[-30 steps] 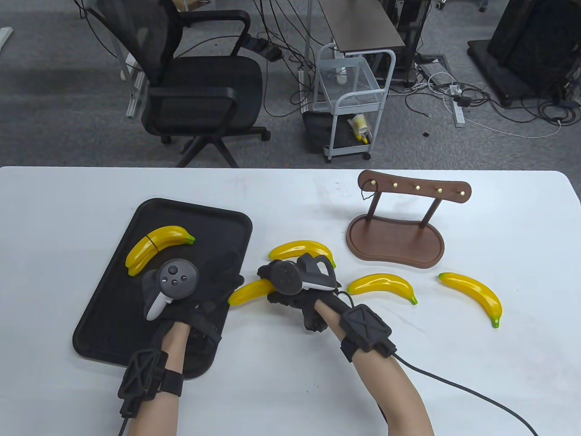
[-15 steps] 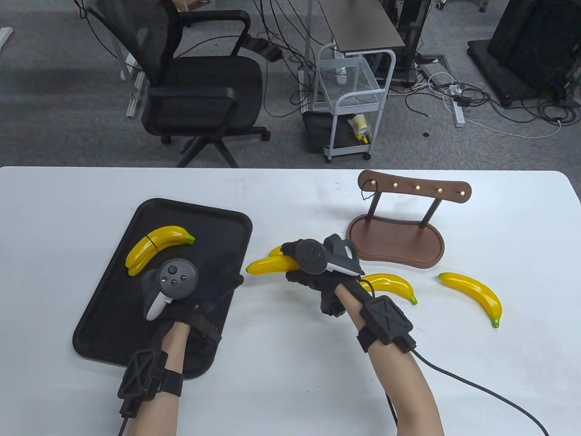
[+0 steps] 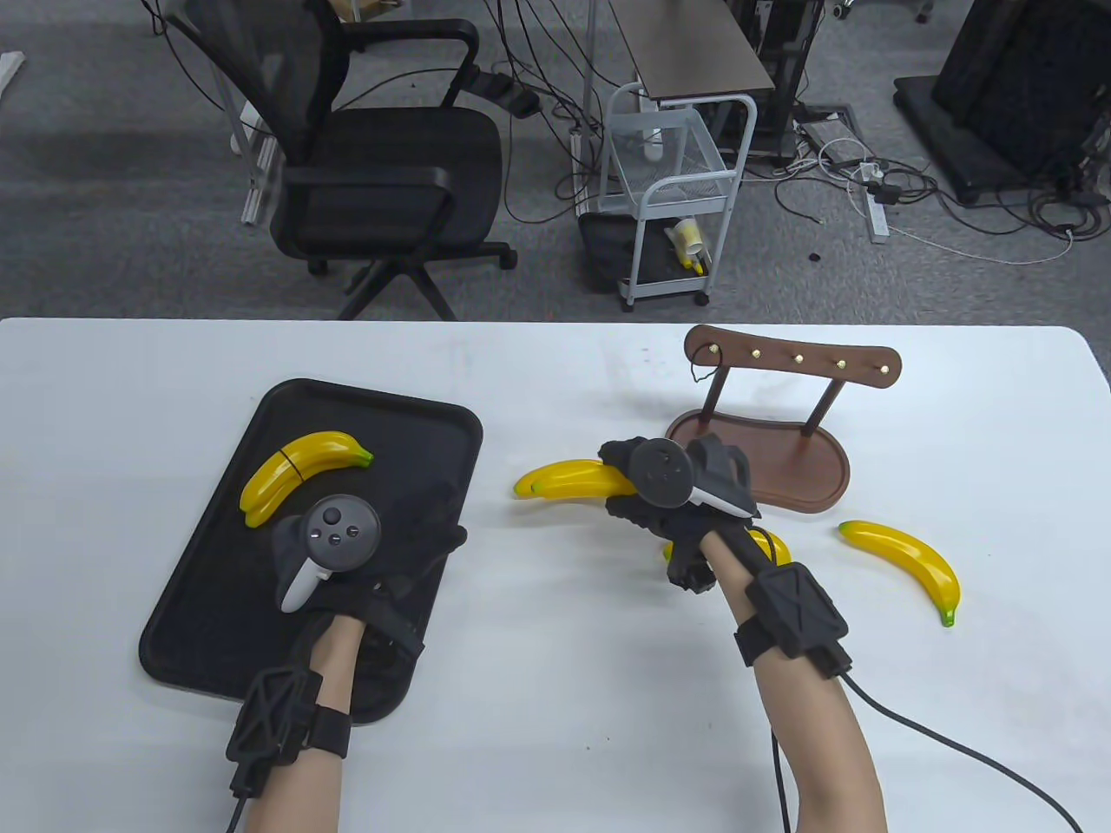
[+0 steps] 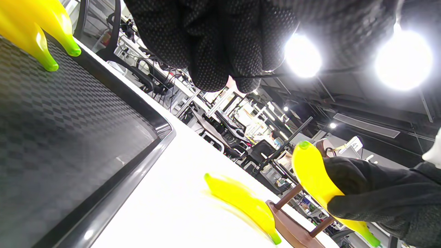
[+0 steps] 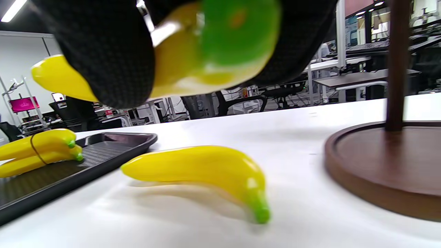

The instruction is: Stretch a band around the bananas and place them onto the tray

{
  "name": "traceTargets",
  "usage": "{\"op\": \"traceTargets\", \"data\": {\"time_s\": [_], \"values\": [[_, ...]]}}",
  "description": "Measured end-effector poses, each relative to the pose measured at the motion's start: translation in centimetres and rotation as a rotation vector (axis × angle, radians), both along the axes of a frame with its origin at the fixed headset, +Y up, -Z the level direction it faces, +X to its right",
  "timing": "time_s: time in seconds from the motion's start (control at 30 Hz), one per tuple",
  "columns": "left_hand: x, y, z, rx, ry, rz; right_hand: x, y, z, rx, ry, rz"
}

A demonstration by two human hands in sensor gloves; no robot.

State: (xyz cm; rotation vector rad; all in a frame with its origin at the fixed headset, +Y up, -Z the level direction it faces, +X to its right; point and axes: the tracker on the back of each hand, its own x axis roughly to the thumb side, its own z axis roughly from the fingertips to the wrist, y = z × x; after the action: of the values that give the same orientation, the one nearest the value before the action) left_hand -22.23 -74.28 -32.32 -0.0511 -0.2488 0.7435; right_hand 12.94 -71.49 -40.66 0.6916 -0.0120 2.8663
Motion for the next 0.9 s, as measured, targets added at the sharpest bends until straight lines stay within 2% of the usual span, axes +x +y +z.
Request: {"op": "traceTargets", "data": {"time_s": [0.27, 0.53, 0.9], "values": [[0.2, -0.1, 0.0, -0.002, -0.005, -0.006, 6.0, -0.3, 0.8, 0.004, -0.097, -0.012], [0.4, -0.2, -0.1, -0.001, -0.013, -0.012, 10.9, -2.7, 2.1, -0.013, -0.179, -0.014], [0.5, -0.3, 0.0, -0.009, -0.012, -0.017, 13.4, -4.8, 3.2, -0.023, -0.223, -0.002]]}}
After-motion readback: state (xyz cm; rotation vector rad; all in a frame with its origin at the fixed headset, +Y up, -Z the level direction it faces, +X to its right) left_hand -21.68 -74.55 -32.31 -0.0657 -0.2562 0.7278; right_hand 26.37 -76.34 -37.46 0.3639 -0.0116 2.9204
